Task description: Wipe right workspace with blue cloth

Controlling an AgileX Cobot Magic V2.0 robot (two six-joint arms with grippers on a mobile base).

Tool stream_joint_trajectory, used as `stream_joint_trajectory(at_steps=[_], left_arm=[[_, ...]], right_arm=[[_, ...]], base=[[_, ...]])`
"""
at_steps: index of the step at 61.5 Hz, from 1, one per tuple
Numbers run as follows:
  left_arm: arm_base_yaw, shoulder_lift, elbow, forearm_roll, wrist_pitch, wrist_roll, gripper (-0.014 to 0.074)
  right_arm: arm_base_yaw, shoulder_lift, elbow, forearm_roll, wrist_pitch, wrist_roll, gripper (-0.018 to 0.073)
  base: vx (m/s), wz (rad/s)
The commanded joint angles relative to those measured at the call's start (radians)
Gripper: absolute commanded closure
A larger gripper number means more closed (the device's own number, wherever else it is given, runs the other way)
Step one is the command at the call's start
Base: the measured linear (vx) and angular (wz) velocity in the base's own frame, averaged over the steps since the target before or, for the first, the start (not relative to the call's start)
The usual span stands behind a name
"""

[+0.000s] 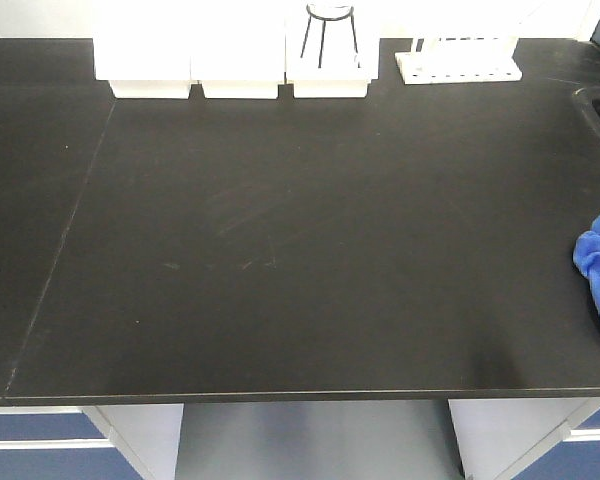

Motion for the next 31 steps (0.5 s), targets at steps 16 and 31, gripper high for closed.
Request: stream_joint_trajectory(at_steps=[16,31], left_arm=[[-0.001,-0.015,0.031,-0.006,-0.082,-0.008,0.0602],[-0.001,-0.015,0.031,-0.006,-0.082,-0.008,0.0602]], right_arm=[[-0.006,0.439,-0.035,0.154,-0.140,0.034,0.0496],[-0.006,0.613,-0.035,0.183,-0.294,0.032,0.0311]], base=[[0.00,0.00],[0.00,0.00]])
